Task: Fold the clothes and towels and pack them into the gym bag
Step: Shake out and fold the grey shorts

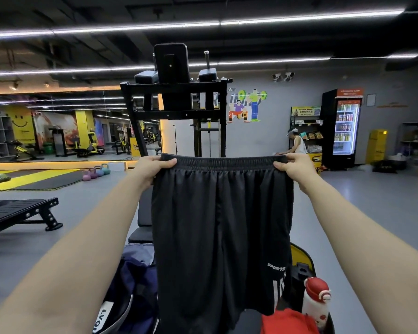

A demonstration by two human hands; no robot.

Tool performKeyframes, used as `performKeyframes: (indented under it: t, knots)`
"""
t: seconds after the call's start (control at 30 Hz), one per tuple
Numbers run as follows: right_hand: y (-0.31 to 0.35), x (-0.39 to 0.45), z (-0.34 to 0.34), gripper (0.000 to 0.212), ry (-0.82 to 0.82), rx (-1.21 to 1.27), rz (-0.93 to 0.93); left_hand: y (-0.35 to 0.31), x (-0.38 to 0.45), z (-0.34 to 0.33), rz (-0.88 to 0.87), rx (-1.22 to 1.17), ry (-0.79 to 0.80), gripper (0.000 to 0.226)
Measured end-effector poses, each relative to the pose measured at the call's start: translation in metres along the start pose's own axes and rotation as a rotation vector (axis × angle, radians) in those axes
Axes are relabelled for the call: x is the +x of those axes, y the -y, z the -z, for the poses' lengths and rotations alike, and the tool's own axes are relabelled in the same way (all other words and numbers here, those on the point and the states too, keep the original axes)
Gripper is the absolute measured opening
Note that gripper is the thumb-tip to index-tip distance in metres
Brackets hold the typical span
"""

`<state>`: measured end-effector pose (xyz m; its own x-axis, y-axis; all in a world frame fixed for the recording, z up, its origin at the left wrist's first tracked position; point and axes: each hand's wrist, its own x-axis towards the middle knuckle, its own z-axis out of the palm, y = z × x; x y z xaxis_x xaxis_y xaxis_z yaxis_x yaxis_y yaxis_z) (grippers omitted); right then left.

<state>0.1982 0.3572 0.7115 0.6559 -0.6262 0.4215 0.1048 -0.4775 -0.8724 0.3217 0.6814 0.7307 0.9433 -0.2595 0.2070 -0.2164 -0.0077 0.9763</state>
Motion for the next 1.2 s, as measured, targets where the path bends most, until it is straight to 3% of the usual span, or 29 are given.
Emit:
performKeyframes:
  t: [0.27,0.4,0.5,0.87,0.97,1.07,1.2]
  knots:
    - [0.013,-0.025,-0.036,0.007,-0.103,0.001,-0.141,0.012,0.017,-0.03,0.103,-0.021,-0.141,0.057]
    - [0.02,-0.034,-0.065,0.023,-0.046,0.074,-0.184,0.015,0.011,-0.059,0.117,-0.103,-0.088,0.048]
    - [0.026,-0.036,-0.083,0.022,0.011,0.135,-0.178,0.017,0.008,-0.077,0.111,-0.107,-0.048,0.039]
    - [0.045,-0.05,-0.106,0.01,0.128,0.116,0.04,0.013,-0.006,-0.097,-0.06,0.152,-0.012,0.034]
    - [0.047,-0.054,-0.106,0.009,0.21,0.086,0.108,0.013,-0.009,-0.098,-0.103,0.195,-0.01,0.022]
    - [0.05,-0.056,-0.103,0.022,0.227,0.06,0.16,0.013,-0.011,-0.097,-0.106,0.137,-0.005,0.021]
    - [0.053,-0.06,-0.099,0.023,0.254,0.059,0.192,0.008,-0.011,-0.098,-0.053,0.024,0.011,0.03]
